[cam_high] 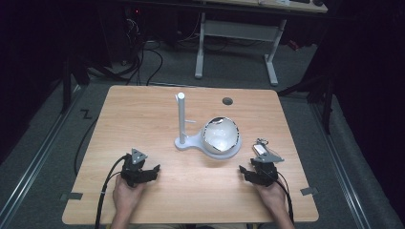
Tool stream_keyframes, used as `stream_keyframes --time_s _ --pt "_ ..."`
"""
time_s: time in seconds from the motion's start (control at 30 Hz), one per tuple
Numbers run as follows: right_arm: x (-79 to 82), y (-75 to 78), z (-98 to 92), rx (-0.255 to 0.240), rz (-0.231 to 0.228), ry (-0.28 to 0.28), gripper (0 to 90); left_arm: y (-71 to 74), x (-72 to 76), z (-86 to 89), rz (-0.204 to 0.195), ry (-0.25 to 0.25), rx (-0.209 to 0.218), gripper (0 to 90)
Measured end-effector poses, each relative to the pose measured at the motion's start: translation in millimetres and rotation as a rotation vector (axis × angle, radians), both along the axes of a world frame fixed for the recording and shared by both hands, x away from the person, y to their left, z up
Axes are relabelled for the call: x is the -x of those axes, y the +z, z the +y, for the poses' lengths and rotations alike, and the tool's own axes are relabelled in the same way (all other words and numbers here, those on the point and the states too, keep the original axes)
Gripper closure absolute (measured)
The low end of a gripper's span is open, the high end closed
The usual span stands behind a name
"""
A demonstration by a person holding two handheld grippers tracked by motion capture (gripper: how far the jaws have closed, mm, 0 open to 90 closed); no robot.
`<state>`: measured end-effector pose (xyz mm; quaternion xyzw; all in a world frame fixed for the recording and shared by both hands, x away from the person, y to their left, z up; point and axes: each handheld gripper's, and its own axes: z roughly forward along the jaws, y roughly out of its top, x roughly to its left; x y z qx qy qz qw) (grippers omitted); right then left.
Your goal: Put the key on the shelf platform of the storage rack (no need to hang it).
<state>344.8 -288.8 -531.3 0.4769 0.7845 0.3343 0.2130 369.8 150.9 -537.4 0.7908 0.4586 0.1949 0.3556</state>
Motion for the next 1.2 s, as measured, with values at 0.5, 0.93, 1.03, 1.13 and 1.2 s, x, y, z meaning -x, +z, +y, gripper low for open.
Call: stream_keyframes --time_s 0.5,0.93,1.03,1.13,1.2 --pt "6.4 5.1 -9.9 -0.007 0.030 0.020 38.5 0.0 0.2 -0.1 -0.001 -0.003 -0.001 24.4" --pt "23.2 18.2 -50.3 -0.045 -0.017 -0.095 44.5 0.1 0.2 0.1 0.000 -0.003 -0.002 24.7" --pt "24.7 21.0 -55.7 -0.037 -0.033 -0.104 44.1 0.1 0.1 0.1 0.000 -0.003 -0.001 24.6" --pt "21.2 26.2 -63.8 -0.027 -0.032 -0.133 41.0 0.1 0.1 0.1 0.000 -0.003 -0.002 24.7" --pt "19.7 27.5 -65.4 -0.023 -0.037 -0.138 41.0 0.1 0.1 0.1 0.000 -0.002 -0.001 24.7"
